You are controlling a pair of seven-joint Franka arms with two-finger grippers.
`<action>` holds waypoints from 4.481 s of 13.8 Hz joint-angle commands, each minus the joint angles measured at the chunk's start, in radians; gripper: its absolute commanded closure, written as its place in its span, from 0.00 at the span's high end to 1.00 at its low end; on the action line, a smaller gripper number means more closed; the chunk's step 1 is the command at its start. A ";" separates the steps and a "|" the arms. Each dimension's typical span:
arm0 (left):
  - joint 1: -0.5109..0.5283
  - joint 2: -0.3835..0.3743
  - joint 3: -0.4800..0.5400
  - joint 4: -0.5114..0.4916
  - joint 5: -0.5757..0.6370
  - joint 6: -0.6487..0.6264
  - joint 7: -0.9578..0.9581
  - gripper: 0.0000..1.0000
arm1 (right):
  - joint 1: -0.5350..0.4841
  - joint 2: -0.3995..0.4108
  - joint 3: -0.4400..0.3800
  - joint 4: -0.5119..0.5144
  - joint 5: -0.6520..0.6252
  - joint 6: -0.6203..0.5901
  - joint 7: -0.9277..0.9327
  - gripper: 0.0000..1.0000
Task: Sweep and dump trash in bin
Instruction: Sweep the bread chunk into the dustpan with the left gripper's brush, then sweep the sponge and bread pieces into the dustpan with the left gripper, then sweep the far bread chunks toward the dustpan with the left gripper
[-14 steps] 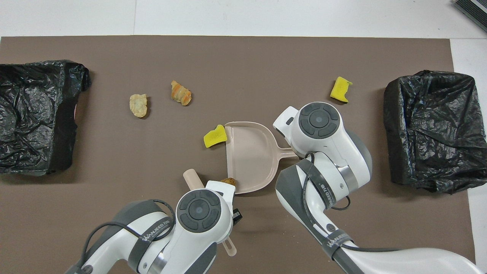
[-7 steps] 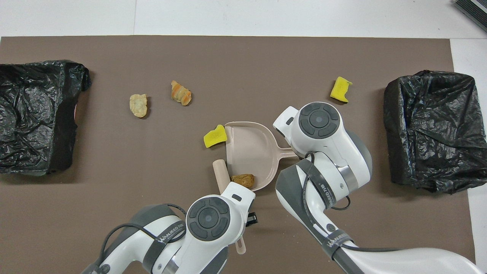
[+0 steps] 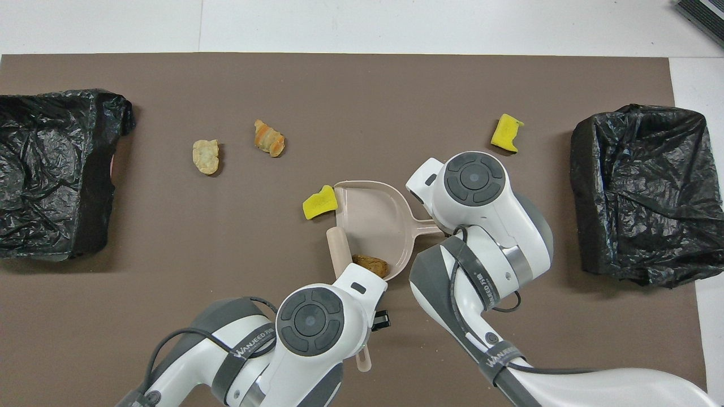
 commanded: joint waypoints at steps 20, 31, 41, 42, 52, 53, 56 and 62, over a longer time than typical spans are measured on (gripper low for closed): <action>0.543 0.394 0.000 0.427 0.266 -0.013 1.040 0.00 | -0.004 -0.012 0.005 -0.021 -0.026 0.024 0.040 0.00; 0.378 0.264 -0.009 0.189 0.257 0.011 1.113 0.00 | -0.004 -0.012 0.005 -0.021 -0.026 0.024 0.040 0.00; 0.183 0.149 -0.012 0.189 0.087 -0.136 0.839 0.00 | -0.004 -0.012 0.005 -0.021 -0.026 0.024 0.041 0.00; 0.183 0.144 -0.012 0.193 0.085 -0.138 0.805 0.00 | -0.004 -0.012 0.005 -0.021 -0.026 0.024 0.040 0.00; 0.397 0.143 0.008 0.230 0.084 -0.127 0.633 0.00 | -0.004 -0.012 0.005 -0.021 -0.026 0.024 0.040 0.00; 0.434 0.147 0.008 0.238 0.107 -0.121 0.638 0.00 | -0.004 -0.012 0.005 -0.021 -0.026 0.024 0.041 0.00; 0.544 0.212 0.011 0.327 0.196 -0.144 0.653 0.00 | -0.004 -0.012 0.005 -0.021 -0.026 0.024 0.041 0.00; 0.710 0.311 0.011 0.400 0.277 -0.130 0.730 0.00 | -0.004 -0.012 0.005 -0.021 -0.026 0.024 0.041 0.00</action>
